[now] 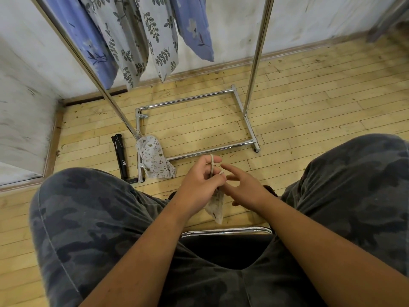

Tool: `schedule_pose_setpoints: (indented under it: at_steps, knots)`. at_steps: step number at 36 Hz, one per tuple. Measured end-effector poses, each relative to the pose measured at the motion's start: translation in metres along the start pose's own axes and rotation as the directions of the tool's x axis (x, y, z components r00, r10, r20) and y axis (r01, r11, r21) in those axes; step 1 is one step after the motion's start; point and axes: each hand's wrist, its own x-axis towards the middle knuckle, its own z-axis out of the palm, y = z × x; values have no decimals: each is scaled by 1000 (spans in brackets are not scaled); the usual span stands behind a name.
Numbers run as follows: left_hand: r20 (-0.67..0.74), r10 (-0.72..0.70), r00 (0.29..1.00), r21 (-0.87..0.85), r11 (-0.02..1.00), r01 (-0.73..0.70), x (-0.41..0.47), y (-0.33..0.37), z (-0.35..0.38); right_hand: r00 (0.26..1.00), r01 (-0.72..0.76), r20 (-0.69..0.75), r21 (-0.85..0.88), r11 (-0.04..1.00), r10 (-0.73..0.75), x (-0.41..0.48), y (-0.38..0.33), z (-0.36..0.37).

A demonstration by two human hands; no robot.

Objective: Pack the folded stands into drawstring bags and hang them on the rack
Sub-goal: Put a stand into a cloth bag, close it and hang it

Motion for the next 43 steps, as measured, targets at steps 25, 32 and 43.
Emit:
schedule_pose_setpoints:
  at_steps: [25, 32, 43]
  knots:
    - [119, 100, 988, 67, 992, -108, -13, 10, 6, 992, 56, 115, -11, 998, -54, 2, -2, 1]
    - [195, 135, 971, 147, 975, -165, -16, 11, 7, 991, 100, 102, -149, 984, -85, 2, -1, -3]
    - [180, 178, 967, 234, 947, -218, -16, 10, 10, 990, 139, 75, -383, 913, -119, 4, -8, -2]
